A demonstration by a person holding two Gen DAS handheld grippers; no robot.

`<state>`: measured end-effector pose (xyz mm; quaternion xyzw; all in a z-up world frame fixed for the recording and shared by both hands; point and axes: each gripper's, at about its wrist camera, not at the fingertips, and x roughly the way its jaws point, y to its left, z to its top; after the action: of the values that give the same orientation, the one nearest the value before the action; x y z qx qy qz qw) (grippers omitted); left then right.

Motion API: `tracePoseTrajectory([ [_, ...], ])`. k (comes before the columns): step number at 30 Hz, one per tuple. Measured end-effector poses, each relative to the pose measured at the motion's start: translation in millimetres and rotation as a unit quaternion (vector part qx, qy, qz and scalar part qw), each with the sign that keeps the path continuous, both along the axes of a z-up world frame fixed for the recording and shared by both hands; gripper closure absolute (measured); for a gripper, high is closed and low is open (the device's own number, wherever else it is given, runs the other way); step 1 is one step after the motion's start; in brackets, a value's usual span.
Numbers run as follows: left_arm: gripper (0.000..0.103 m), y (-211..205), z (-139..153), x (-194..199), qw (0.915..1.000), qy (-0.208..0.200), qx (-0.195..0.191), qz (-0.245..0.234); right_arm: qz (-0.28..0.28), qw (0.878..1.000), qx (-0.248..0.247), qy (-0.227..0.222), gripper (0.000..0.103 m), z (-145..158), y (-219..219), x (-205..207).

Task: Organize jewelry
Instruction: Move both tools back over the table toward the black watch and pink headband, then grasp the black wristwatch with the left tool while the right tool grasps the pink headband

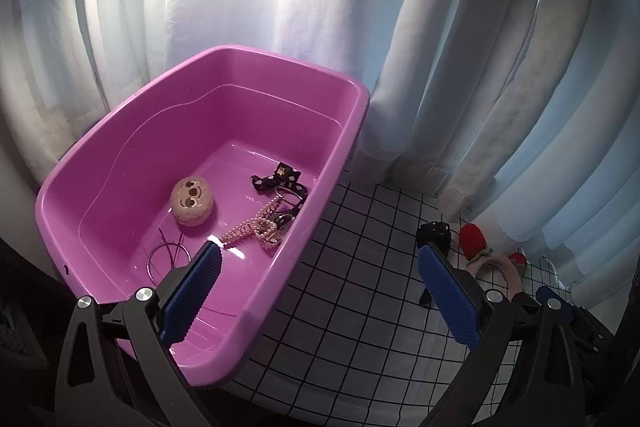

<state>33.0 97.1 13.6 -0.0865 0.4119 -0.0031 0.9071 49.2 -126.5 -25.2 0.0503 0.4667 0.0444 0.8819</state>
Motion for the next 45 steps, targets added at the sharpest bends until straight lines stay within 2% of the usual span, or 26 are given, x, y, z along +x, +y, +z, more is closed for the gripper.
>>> tracePoseTrajectory([
  [7,0.006,-78.9,-16.9,3.6,0.9963,0.008,0.017,-0.084,-0.075,0.997,-0.003,0.000,0.044,-5.8,-67.2,-29.6],
  [13,0.006,-122.5,-64.1,23.5,0.9918,0.039,0.038,-0.115,-0.128,0.992,-0.010,0.013,0.044,-27.9,-110.8,-44.3],
  [21,0.006,-150.0,-119.0,63.3,0.9906,0.073,0.042,-0.108,-0.157,0.987,-0.003,0.038,0.044,-69.5,-146.0,-31.8],
  [29,0.006,-157.1,-161.6,112.1,0.9914,0.097,0.056,-0.067,-0.171,0.984,-0.001,0.048,0.044,-99.2,-163.3,-4.6],
  [35,0.006,-158.9,-179.5,137.1,0.9912,0.099,0.072,-0.050,-0.174,0.983,-0.009,0.053,0.044,-114.0,-168.4,10.2],
  [45,0.006,-169.2,-202.5,161.4,0.9866,0.118,0.096,-0.057,-0.179,0.981,-0.025,0.073,0.044,-132.5,-174.6,30.1],
])
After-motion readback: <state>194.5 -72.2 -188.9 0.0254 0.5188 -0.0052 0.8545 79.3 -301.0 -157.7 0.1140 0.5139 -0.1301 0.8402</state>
